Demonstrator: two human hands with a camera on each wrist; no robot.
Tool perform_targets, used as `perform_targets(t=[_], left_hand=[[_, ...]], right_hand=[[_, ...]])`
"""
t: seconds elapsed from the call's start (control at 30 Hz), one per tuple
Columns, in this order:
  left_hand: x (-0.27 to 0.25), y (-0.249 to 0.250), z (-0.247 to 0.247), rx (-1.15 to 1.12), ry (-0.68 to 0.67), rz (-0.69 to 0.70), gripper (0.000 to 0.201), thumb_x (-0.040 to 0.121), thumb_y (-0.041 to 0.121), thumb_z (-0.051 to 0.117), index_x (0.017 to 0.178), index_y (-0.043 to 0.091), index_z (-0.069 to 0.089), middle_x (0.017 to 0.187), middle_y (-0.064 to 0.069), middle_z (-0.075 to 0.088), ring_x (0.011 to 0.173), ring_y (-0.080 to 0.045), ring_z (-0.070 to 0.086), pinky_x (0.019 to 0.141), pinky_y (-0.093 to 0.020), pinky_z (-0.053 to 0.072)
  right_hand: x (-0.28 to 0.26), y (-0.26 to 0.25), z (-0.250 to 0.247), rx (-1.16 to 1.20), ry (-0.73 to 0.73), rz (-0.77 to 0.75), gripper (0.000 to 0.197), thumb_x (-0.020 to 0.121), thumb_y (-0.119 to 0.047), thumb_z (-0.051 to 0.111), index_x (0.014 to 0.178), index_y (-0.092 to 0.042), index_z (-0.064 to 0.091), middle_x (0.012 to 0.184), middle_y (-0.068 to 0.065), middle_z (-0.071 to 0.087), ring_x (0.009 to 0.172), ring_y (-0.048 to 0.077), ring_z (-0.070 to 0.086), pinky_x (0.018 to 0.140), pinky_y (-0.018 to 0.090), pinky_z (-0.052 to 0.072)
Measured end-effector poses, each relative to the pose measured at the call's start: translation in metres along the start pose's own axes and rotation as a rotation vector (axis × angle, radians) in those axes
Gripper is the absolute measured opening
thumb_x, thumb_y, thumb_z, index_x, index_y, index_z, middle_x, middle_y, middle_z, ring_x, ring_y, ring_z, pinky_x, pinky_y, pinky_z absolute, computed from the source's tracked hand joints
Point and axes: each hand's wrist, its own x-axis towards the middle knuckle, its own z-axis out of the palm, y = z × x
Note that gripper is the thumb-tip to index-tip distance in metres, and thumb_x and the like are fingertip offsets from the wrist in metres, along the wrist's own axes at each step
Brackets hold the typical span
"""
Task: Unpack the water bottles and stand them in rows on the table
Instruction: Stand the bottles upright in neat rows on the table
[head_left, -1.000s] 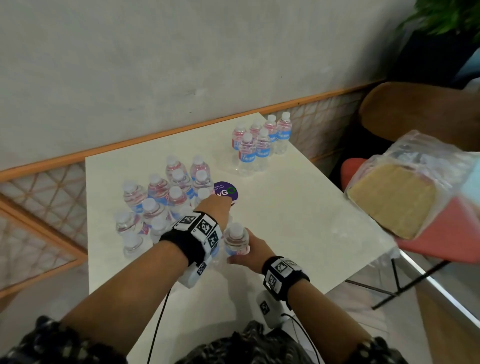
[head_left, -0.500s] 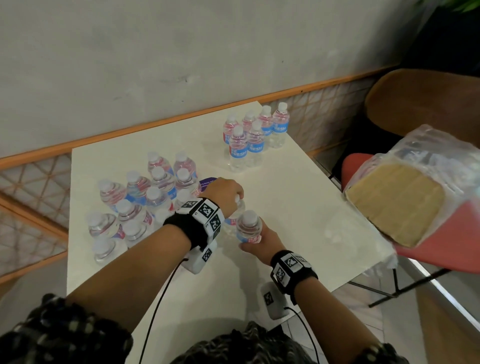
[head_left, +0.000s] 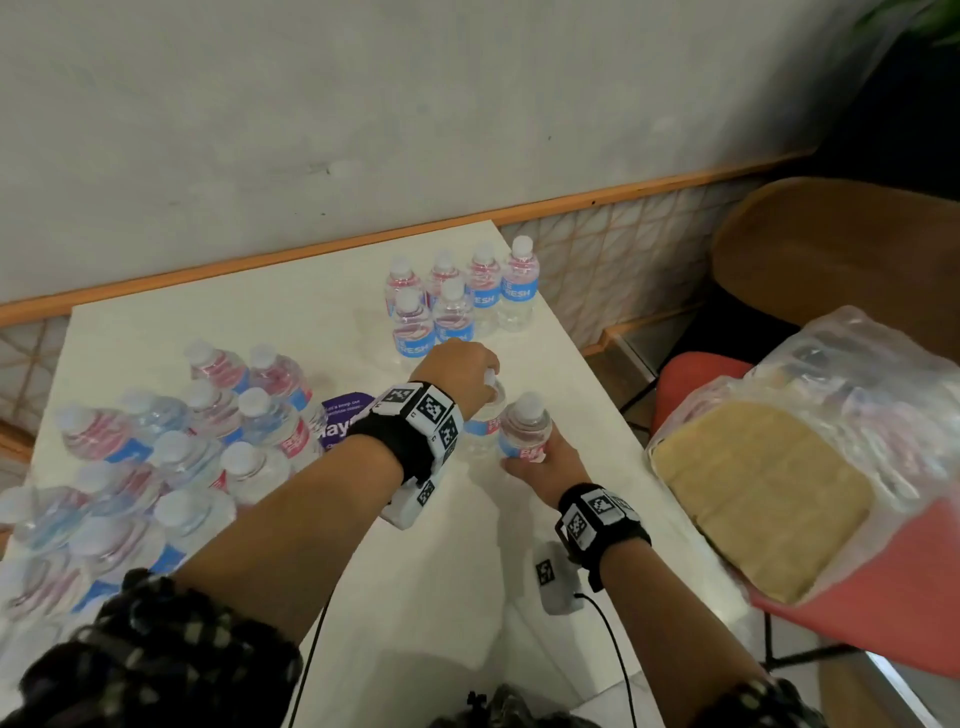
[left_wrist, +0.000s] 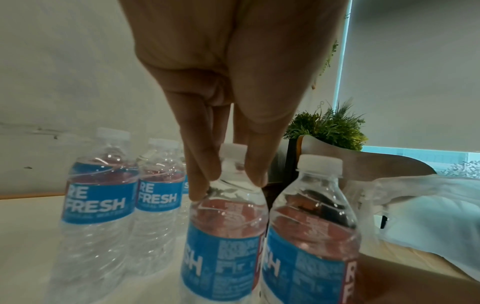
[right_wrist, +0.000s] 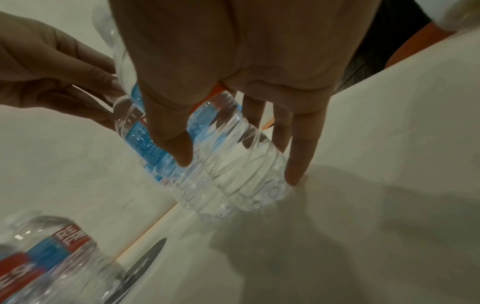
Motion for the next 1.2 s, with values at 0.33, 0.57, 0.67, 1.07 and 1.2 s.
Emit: perform_targets(t=[0.33, 0.57, 0.67, 1.07, 1.2], left_hand=[[0.051, 0.017, 0.008, 0.001, 0.11, -0.139, 0.028, 0.088, 0.029, 0.057, 0.11, 0.012, 0.061, 0.106, -0.014, 0.063, 0.101, -0.033, 0.058, 0.071, -0.03, 0.036], [0.044, 0.011, 0.041, -0.393, 0.202, -0.213, 0.053, 0.086, 0.04, 0.062, 0.129, 0.018, 0.041, 0.117, -0.012, 0.056, 0.103, -0.031, 0.056, 0.086, -0.038, 0.047], [0.037, 0.005, 0.066, -0.725, 0.213, -0.317, 0.067, 0.079, 0.032, 0.073, 0.134, 0.016, 0.039, 0.127, -0.008, 0.058, 0.113, -0.027, 0.057, 0.095, -0.035, 0.046], [0.068, -0.004, 0.102, -0.845, 0.154, -0.541, 0.057, 0.076, 0.022, 0.077, 0.126, 0.008, 0.052, 0.125, -0.011, 0.06, 0.111, -0.03, 0.06, 0.094, -0.038, 0.049], [0.083, -0.006, 0.114, -0.902, 0.167, -0.643, 0.066, 0.076, 0.029, 0.076, 0.132, 0.008, 0.047, 0.133, -0.008, 0.052, 0.115, -0.032, 0.058, 0.099, -0.045, 0.047]], right_hand=[[0.058, 0.0, -0.027, 0.087, 0.013, -0.074, 0.074, 0.077, -0.004, 0.071, 0.134, -0.014, 0.024, 0.112, -0.001, 0.052, 0.111, 0.027, 0.057, 0.089, 0.032, 0.045], [0.076, 0.004, -0.023, -0.044, 0.218, -0.133, 0.083, 0.065, -0.035, 0.084, 0.132, -0.014, 0.041, 0.123, 0.001, 0.046, 0.116, 0.018, 0.039, 0.103, 0.035, 0.037], [0.084, 0.01, -0.03, 0.022, 0.196, -0.152, 0.07, 0.071, -0.031, 0.08, 0.131, -0.018, 0.045, 0.121, 0.002, 0.052, 0.115, 0.022, 0.051, 0.1, 0.039, 0.042], [0.095, 0.022, -0.03, 0.12, 0.168, -0.04, 0.066, 0.081, -0.028, 0.072, 0.137, -0.02, 0.037, 0.132, 0.008, 0.045, 0.12, 0.022, 0.048, 0.096, 0.028, 0.039], [0.107, 0.023, -0.034, 0.125, 0.173, -0.038, 0.058, 0.079, -0.029, 0.073, 0.125, -0.021, 0.039, 0.117, -0.004, 0.05, 0.111, 0.021, 0.052, 0.09, 0.03, 0.043]])
